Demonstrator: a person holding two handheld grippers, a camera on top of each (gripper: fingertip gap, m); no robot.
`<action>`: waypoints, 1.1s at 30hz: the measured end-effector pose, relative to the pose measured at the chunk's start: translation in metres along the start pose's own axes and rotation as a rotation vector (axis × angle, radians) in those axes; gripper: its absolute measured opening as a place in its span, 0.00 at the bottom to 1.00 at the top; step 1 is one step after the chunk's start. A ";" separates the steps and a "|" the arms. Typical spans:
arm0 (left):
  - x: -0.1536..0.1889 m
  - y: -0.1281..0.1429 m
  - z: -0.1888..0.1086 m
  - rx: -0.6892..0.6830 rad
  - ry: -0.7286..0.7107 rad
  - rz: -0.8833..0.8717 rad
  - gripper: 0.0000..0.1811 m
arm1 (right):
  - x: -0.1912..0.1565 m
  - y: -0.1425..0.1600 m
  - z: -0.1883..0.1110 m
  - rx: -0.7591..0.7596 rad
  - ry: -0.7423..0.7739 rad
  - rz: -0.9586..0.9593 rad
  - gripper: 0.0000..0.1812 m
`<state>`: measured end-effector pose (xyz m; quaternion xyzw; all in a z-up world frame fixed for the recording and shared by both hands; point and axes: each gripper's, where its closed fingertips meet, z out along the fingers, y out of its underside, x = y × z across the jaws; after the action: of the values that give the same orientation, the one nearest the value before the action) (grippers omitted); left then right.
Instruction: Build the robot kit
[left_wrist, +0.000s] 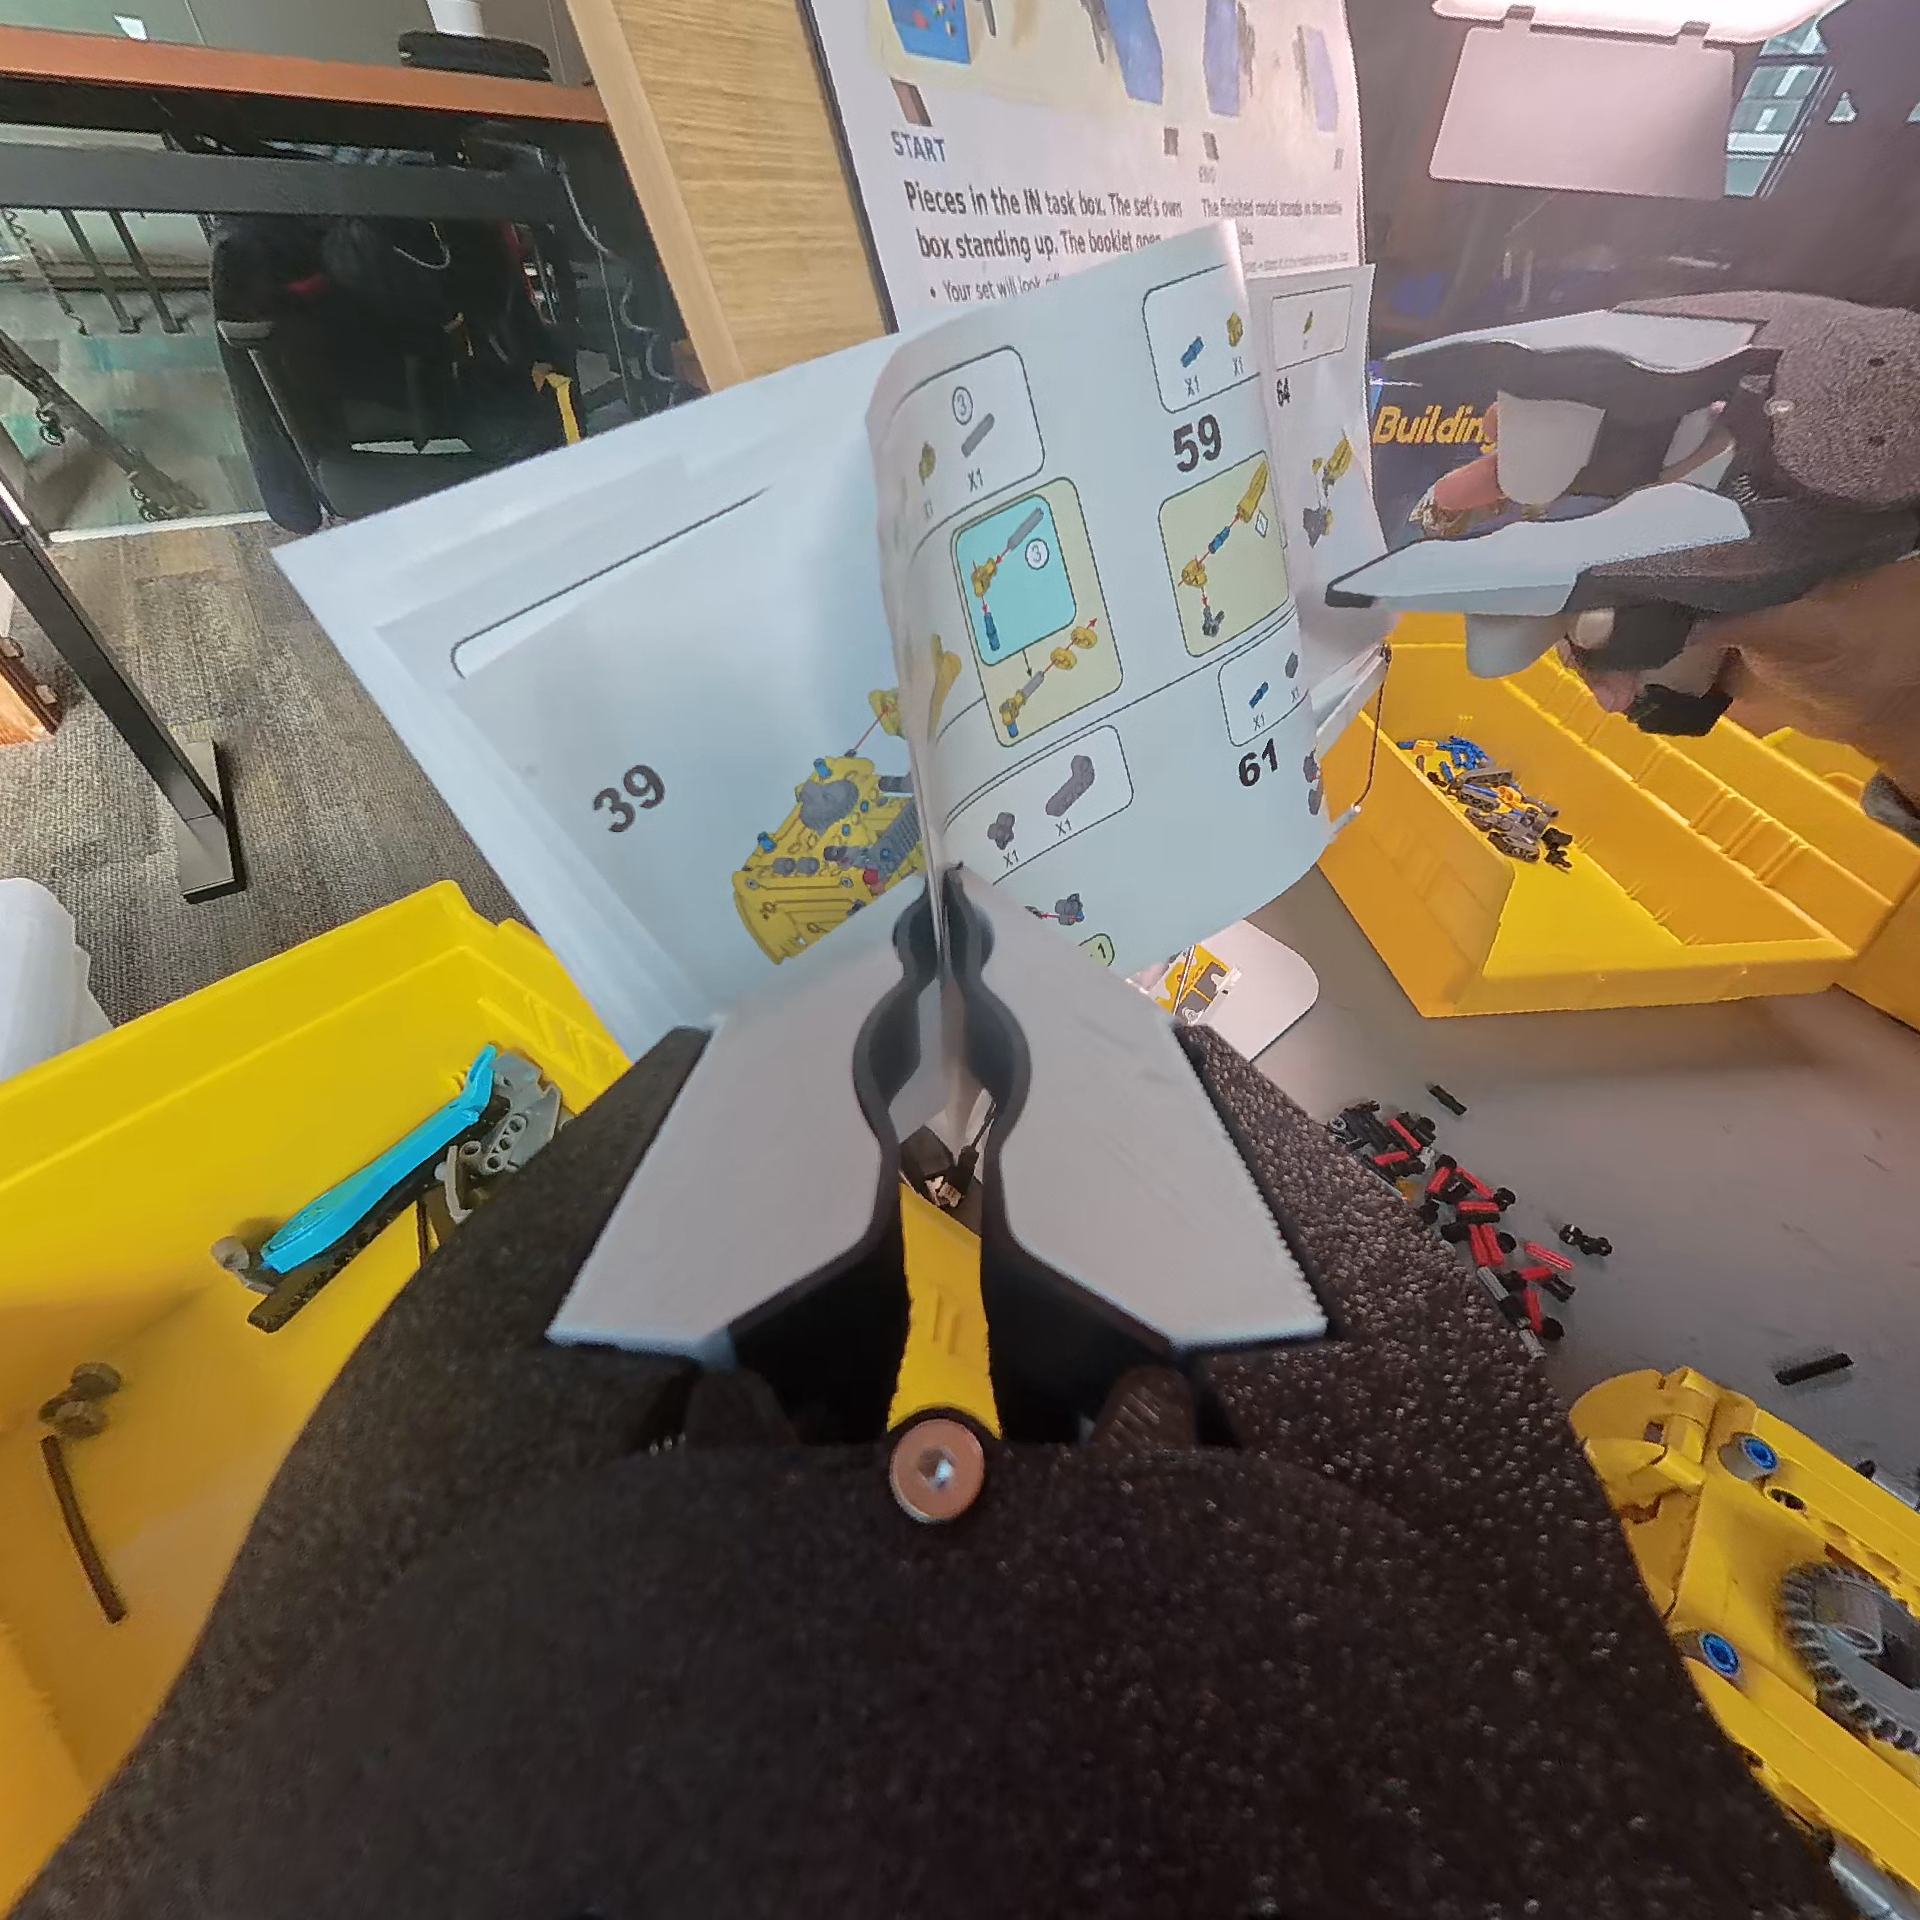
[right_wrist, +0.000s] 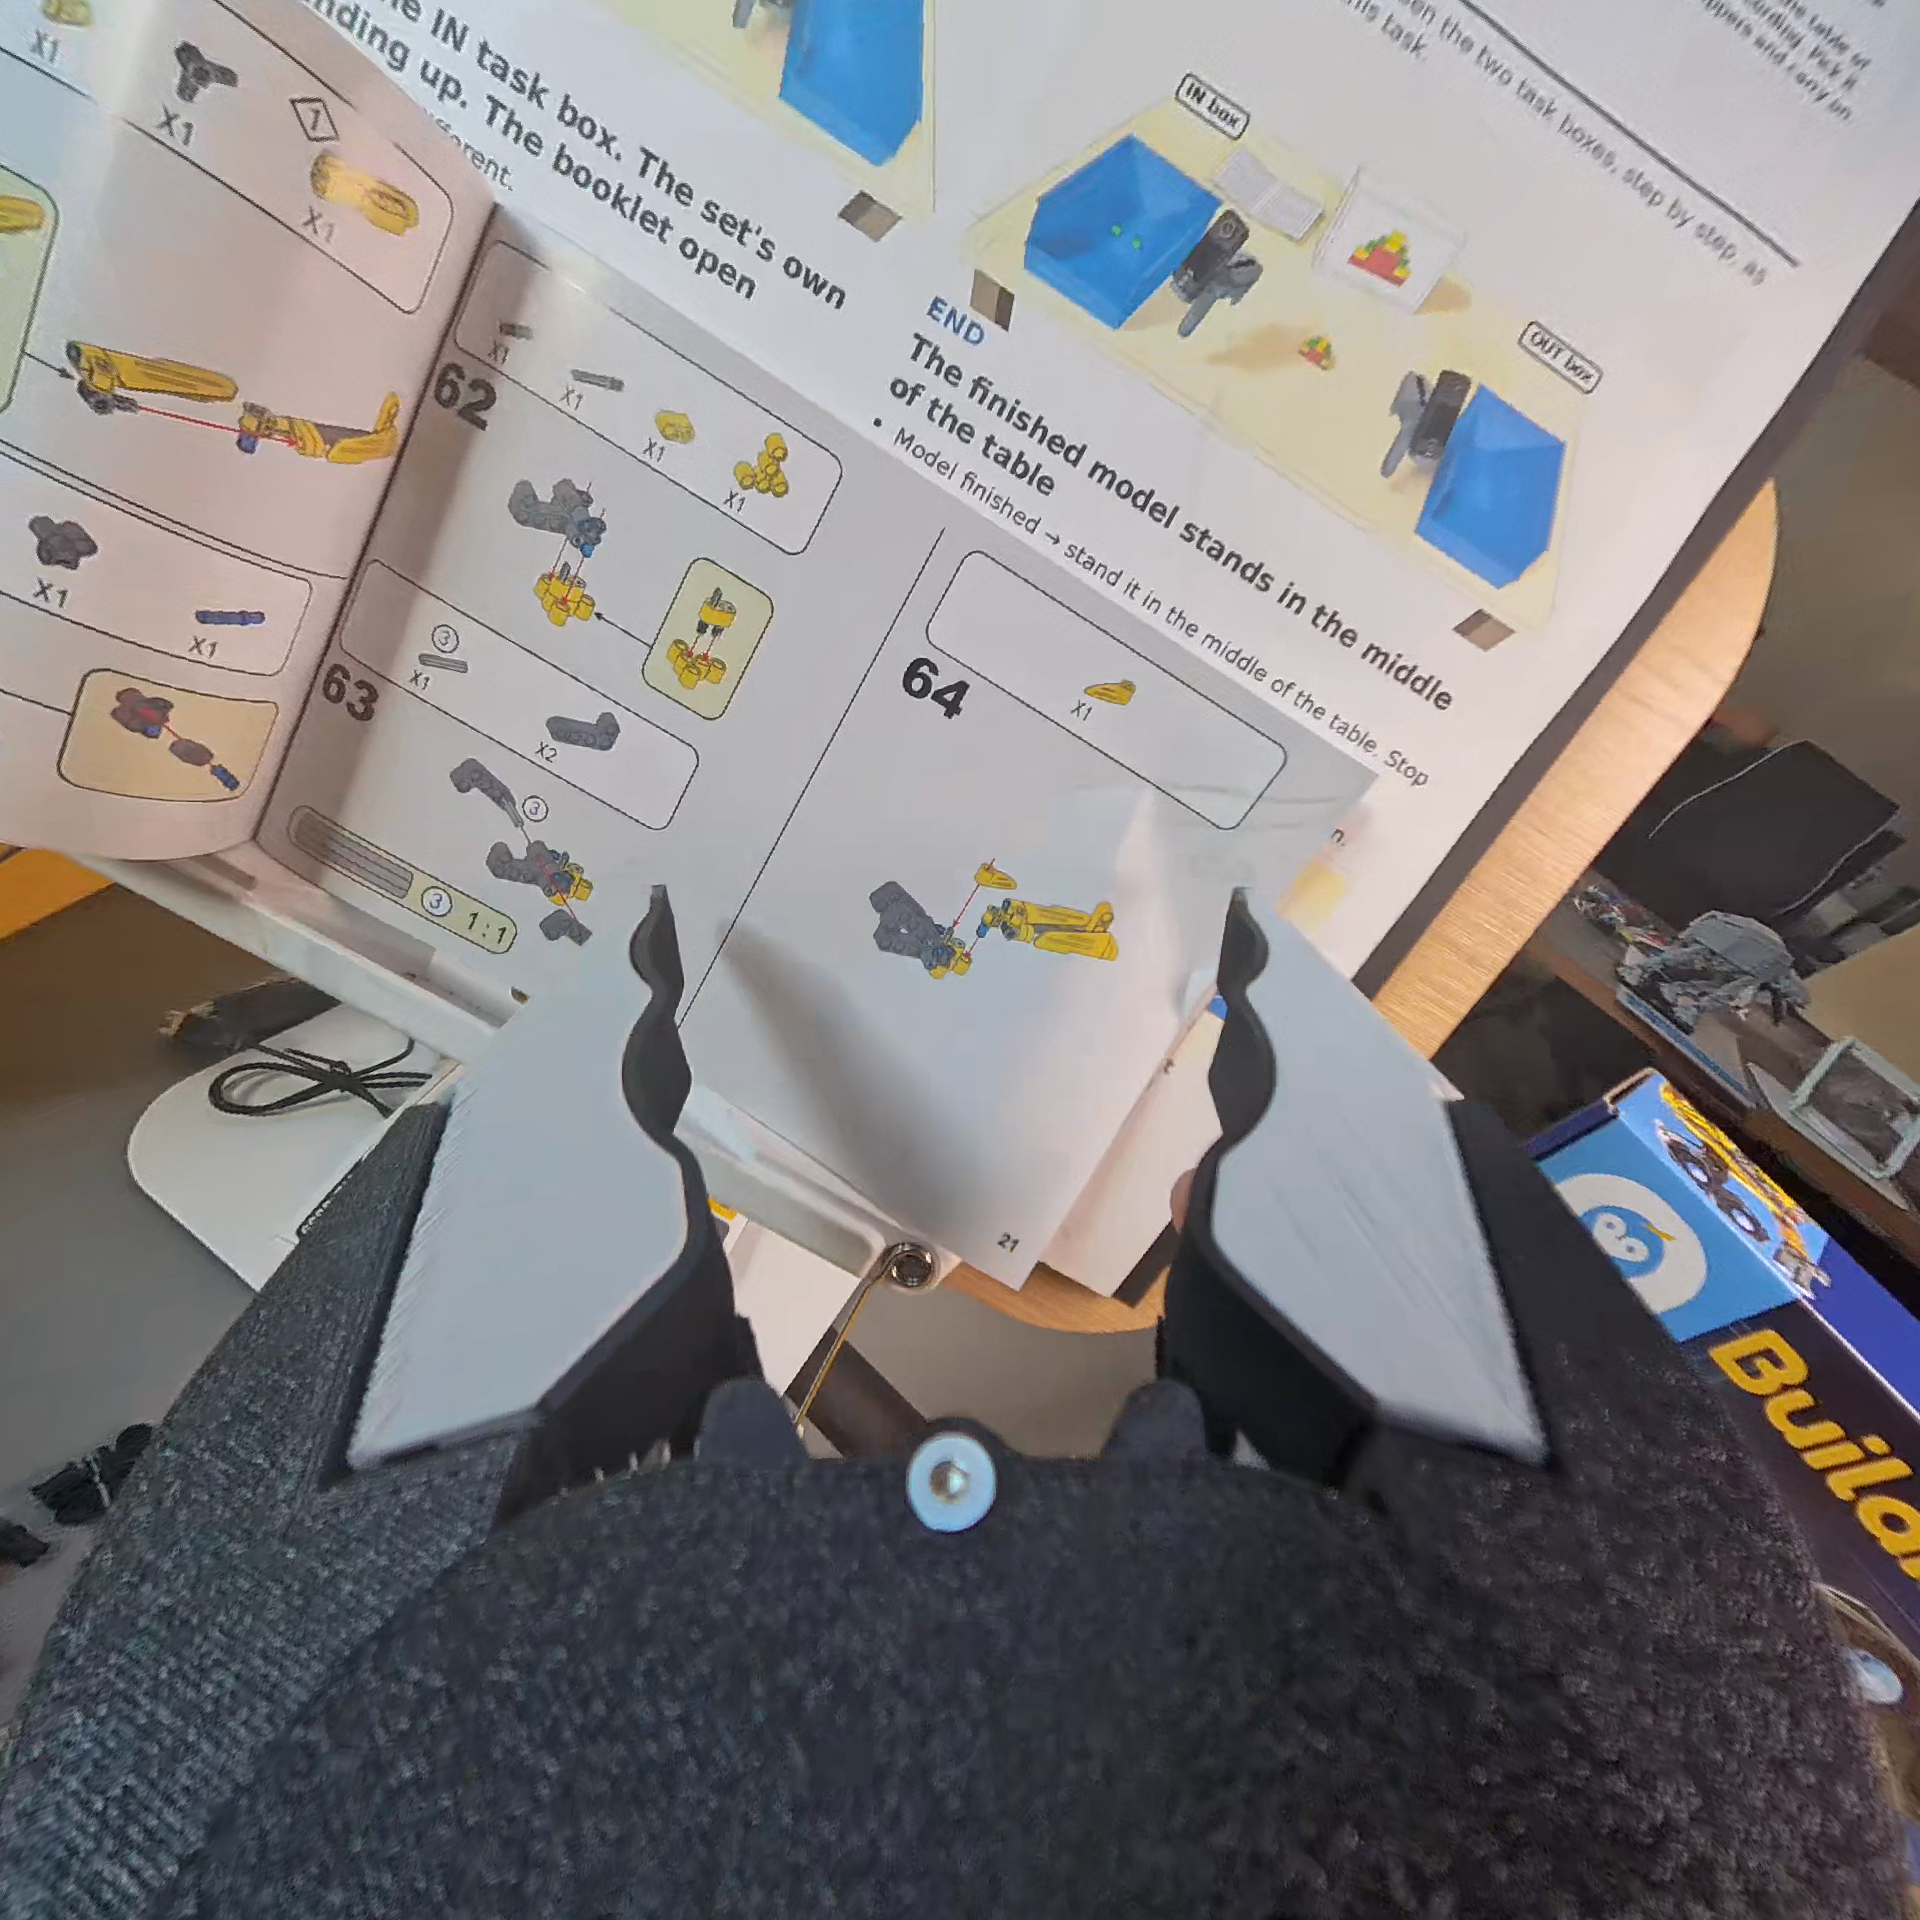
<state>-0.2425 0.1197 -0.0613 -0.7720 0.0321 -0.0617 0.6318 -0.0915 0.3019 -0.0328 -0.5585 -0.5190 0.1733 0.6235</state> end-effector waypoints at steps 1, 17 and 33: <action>0.000 0.000 0.000 0.001 0.000 0.000 0.00 | -0.002 0.002 0.003 -0.026 -0.018 0.008 0.59; 0.010 -0.007 -0.001 0.030 0.051 -0.021 0.00 | -0.072 -0.003 -0.017 0.086 -0.349 0.082 0.28; 0.109 -0.040 -0.019 0.094 0.452 0.007 0.32 | -0.202 -0.048 -0.036 0.286 -0.542 -0.072 0.42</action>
<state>-0.1382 0.0956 -0.0128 -0.7083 0.1728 -0.2322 0.6439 -0.1598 0.1078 -0.0765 -0.3798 -0.6564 0.3649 0.5402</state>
